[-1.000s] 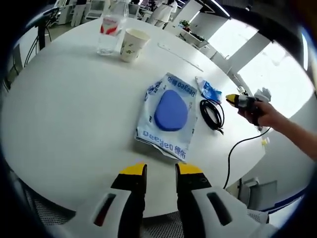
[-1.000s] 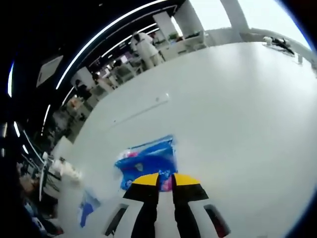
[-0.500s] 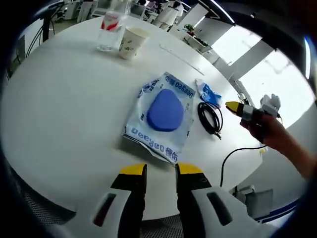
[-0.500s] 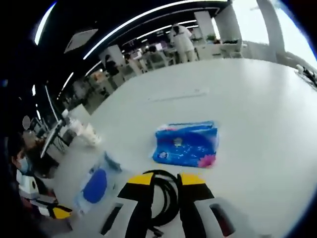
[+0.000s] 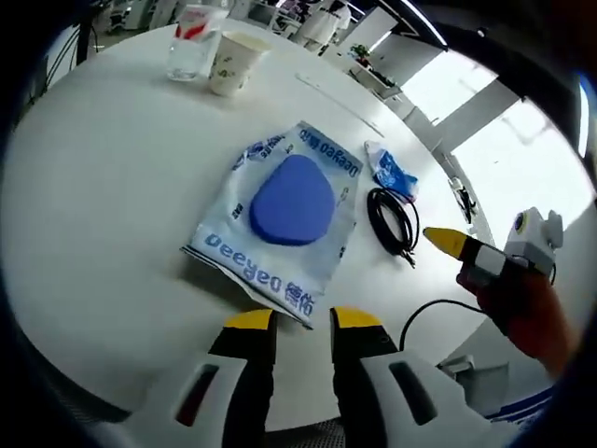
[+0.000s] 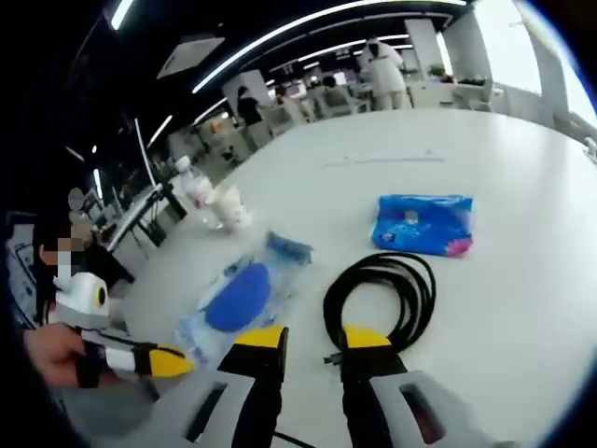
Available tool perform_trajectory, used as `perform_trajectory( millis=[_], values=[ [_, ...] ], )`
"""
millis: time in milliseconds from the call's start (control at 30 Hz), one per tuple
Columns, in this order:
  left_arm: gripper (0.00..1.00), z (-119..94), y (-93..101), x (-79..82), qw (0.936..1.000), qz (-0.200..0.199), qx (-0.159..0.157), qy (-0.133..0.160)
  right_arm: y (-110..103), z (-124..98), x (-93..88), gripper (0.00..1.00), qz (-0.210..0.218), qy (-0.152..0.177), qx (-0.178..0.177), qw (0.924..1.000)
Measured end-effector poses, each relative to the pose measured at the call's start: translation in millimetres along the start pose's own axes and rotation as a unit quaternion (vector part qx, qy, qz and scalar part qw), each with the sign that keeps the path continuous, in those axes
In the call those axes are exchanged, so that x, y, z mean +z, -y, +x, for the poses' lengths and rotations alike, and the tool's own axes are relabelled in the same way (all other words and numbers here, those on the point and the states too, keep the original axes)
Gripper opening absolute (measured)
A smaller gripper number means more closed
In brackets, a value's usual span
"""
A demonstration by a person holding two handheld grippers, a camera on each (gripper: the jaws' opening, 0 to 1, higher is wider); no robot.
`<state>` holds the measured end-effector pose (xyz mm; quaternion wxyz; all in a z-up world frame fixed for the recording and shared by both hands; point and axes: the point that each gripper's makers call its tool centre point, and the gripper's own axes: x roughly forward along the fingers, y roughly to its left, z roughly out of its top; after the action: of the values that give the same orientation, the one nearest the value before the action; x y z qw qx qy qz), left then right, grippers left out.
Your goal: Arrange the tabletop items into an orderly group along one side of the table until the central work area is clear of visible clutter.
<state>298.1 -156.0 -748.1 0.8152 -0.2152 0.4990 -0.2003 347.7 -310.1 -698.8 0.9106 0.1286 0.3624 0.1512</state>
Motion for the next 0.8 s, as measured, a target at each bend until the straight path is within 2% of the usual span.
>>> perform_trajectory(
  millis=[100, 200, 267, 333, 467, 600, 800],
  values=[
    [0.20, 2, -1.8, -0.6, 1.0000, 0.007, 0.003, -0.006, -1, 0, 2.0, 0.20, 0.001, 0.005, -0.002, 1.0000],
    [0.19, -1, -3.0, -2.0, 0.9999, -0.005, -0.003, -0.016, -4, -1, 5.7, 0.20, 0.008, 0.012, -0.006, 0.9999],
    [0.19, -2, -3.5, -2.8, 0.9996, 0.012, -0.005, -0.024, -7, -2, 8.5, 0.20, 0.013, 0.017, -0.009, 0.9997],
    [0.19, 0, -6.6, -1.6, 0.9995, 0.008, -0.007, -0.028, -9, -3, 9.0, 0.19, 0.022, 0.021, -0.012, 0.9995],
    [0.19, 0, -7.1, 3.3, 0.9994, 0.003, -0.010, -0.032, -15, -2, -5.2, 0.20, 0.029, 0.013, -0.011, 0.9994],
    [0.20, 4, -10.0, 2.7, 0.9989, 0.008, -0.008, -0.046, -23, -3, -27.6, 0.20, 0.049, 0.000, -0.011, 0.9987],
    [0.19, 8, -11.6, 4.5, 0.9982, 0.001, -0.009, -0.059, -29, -10, -45.7, 0.20, 0.065, -0.008, -0.016, 0.9977]
  ],
)
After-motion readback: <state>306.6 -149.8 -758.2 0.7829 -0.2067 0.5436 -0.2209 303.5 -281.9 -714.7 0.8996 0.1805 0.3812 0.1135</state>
